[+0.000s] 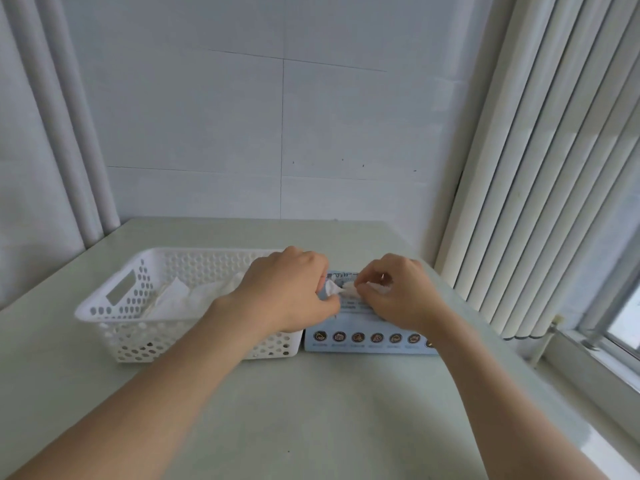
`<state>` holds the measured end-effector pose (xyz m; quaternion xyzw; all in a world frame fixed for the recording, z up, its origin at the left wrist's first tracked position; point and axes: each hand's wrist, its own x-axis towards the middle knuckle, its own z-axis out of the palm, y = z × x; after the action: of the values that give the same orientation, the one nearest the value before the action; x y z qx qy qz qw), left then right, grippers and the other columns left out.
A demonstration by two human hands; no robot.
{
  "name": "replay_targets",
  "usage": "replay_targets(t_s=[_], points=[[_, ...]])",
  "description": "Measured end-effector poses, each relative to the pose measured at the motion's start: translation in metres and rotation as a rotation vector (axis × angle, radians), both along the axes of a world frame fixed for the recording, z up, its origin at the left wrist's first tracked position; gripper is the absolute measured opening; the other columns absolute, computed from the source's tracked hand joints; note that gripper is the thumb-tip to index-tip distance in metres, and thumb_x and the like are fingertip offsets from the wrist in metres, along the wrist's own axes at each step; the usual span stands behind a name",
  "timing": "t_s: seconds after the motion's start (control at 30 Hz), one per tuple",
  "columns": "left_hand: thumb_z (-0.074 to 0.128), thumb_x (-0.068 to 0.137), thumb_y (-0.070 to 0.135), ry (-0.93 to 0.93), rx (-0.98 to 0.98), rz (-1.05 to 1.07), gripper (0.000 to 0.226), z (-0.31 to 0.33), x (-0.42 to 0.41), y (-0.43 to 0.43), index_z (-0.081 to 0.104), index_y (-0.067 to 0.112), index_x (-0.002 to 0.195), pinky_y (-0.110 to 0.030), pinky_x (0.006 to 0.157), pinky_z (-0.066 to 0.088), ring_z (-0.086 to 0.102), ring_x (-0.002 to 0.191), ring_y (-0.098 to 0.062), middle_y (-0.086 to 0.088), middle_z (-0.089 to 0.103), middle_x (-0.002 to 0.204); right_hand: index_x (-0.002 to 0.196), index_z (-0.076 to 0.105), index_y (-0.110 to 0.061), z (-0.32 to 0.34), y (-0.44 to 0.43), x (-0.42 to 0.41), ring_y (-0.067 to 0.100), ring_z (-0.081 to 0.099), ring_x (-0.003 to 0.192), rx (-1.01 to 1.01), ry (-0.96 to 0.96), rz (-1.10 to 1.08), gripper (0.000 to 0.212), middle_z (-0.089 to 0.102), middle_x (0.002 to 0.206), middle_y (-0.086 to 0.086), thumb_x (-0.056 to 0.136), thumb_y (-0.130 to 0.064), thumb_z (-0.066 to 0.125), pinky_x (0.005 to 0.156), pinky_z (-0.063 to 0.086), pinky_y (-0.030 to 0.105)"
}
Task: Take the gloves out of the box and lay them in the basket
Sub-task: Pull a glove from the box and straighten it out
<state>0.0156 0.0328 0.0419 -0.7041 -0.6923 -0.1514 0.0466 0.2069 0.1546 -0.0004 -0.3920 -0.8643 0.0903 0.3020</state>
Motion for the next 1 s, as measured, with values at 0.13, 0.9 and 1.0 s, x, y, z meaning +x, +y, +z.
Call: replay_targets(t_s=[0.13,0.9,1.0], points=[[0.064,0.089,0.063,0.048,-0.006,-0.118,0.035,-0.013,0.007,0.006,0.058,0.032,0.103,-0.031,0.083,0.044,0.048,0.106,-0.014,0.011,0.051,0.108,0.093,0.076,-0.028,-0.007,0.004,-0.001,0.002,0.059,0.08,0.071,0.028,0.01,0.008,0.065,0.087,-0.01,0.097,-0.025,0.069,0.074,0.043,0.015],[0.058,0.093,0.064,-0.023,-0.079,-0.077,0.073,-0.032,0.007,0.016,0.035,0.025,0.15,-0.046,0.112,0.034,0.031,0.144,-0.02,0.0,0.051,0.139,0.104,0.06,-0.015,-0.001,-0.012,-0.01,0.017,0.055,0.088,0.309,0.492,-0.047,0.012,0.059,0.097,-0.002,0.109,-0.018,0.05,0.082,0.046,0.033],[0.057,0.092,0.064,-0.021,-0.069,-0.097,0.066,-0.033,0.005,0.017,0.038,0.032,0.145,-0.048,0.109,0.038,0.033,0.138,-0.019,0.006,0.054,0.126,0.098,0.052,-0.01,0.007,-0.022,-0.015,0.005,0.051,0.075,0.21,0.634,-0.092,0.02,0.055,0.079,-0.005,0.113,-0.018,0.042,0.065,0.038,0.018]])
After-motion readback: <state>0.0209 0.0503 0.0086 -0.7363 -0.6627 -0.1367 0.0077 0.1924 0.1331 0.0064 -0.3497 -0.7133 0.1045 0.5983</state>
